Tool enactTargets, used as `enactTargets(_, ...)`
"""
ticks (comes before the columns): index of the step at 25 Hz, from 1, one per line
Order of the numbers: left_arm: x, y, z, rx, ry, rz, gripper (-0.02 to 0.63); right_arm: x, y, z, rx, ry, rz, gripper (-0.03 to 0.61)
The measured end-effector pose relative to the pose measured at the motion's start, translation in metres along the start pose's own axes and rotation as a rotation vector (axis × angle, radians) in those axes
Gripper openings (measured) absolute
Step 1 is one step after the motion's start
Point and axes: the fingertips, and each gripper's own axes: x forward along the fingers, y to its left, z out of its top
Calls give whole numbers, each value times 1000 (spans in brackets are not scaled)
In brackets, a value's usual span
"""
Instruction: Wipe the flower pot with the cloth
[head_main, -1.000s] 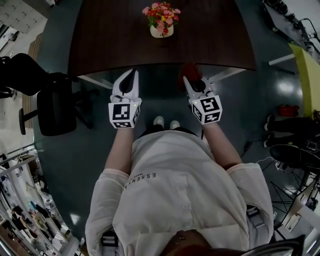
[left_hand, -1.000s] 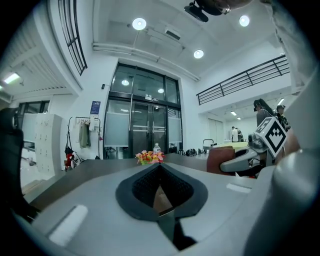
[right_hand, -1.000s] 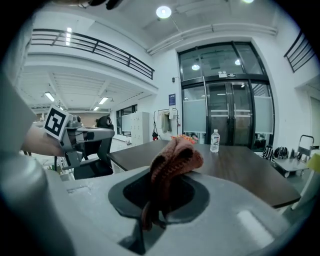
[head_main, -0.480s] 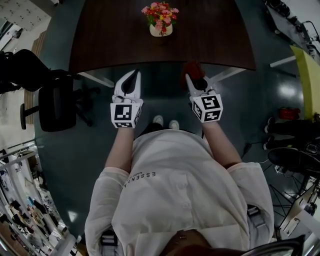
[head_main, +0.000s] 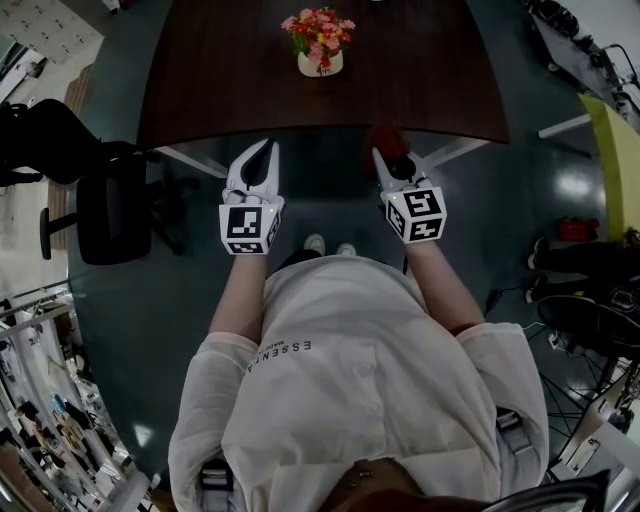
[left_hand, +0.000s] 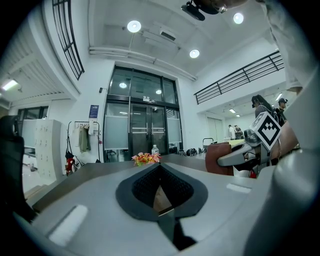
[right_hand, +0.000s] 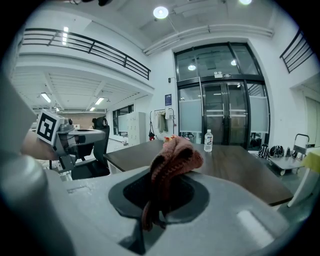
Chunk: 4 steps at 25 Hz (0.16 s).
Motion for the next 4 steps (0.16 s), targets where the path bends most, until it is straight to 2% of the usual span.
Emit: enactTargets(4, 1, -3, 2, 1, -1, -1, 12, -4, -3, 2, -10, -3, -5, 49)
